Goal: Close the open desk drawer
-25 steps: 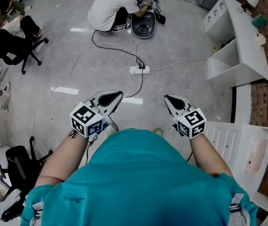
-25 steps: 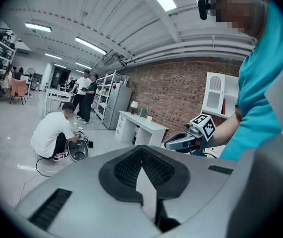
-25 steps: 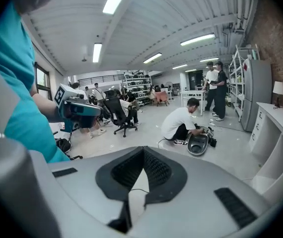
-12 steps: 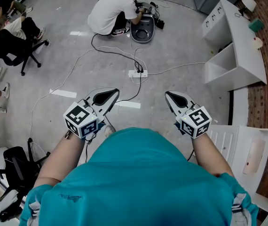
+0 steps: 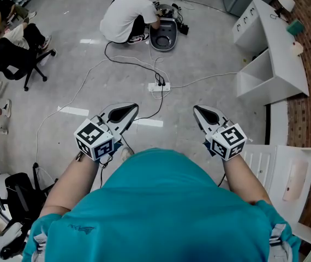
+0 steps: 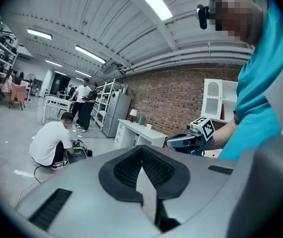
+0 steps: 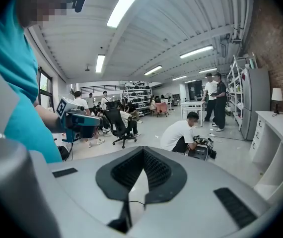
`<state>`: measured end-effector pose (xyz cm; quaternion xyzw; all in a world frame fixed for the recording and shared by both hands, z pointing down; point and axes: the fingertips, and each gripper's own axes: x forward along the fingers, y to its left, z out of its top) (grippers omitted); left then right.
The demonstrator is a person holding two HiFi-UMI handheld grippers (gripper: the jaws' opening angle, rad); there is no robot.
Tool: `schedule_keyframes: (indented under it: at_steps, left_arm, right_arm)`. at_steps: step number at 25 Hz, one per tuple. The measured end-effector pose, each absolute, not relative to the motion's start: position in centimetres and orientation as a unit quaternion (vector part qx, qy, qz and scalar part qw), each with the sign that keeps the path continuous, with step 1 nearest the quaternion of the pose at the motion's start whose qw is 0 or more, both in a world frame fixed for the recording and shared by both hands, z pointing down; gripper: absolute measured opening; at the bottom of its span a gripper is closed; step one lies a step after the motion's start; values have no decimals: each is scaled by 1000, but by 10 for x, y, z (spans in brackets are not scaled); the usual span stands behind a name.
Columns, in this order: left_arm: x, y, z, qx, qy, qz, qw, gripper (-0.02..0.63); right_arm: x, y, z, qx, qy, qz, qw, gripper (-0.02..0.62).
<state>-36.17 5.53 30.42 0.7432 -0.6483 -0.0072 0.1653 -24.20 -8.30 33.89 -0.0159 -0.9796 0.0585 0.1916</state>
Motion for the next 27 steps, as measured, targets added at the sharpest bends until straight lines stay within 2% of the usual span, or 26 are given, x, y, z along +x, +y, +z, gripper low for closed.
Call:
schedule_keyframes:
  at_steps: [27]
  left_arm:
    - [-357, 50, 306, 744, -645, -16, 173, 15]
  right_arm:
    - [-238, -92, 345, -5, -978, 60, 201, 18]
